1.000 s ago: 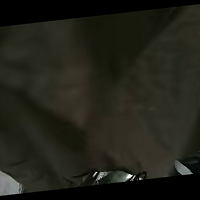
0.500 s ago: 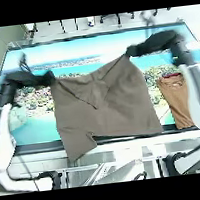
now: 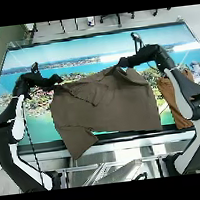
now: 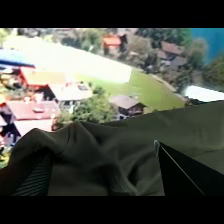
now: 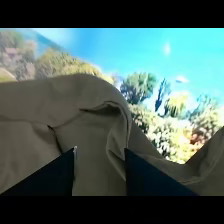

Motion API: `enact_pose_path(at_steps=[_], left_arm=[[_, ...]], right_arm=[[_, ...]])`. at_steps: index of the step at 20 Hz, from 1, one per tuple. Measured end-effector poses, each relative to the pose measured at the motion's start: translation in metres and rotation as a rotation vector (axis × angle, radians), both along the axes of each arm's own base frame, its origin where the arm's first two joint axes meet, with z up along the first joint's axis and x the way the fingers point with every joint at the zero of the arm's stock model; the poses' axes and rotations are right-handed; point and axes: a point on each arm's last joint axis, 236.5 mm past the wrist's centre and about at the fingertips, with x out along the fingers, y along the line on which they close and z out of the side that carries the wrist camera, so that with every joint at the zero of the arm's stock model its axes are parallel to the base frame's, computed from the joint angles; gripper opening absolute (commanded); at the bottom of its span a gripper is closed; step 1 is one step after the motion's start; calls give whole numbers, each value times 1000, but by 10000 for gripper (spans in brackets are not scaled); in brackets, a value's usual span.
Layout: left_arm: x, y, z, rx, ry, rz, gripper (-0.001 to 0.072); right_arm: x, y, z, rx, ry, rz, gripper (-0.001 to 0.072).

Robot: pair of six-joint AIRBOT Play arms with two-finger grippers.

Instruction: Fold the shirts.

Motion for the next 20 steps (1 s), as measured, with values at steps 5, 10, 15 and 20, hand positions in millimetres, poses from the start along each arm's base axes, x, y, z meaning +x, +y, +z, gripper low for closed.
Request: enact_pose_path(at_steps=[5, 10, 15, 20], left_arm=[[-35, 9, 69, -29, 93, -140, 691], [-143, 23, 73, -71, 307, -179, 690], [-261, 19, 13, -130, 492, -128, 691], [-303, 17, -30, -131, 525, -73, 691]], right_arm=[[-35, -62, 85, -25, -37, -16, 218], [-138, -136, 71, -48, 187, -77, 520], [-256, -184, -7, 28, 487, -249, 502], [-320, -176, -62, 103, 656, -283, 502]])
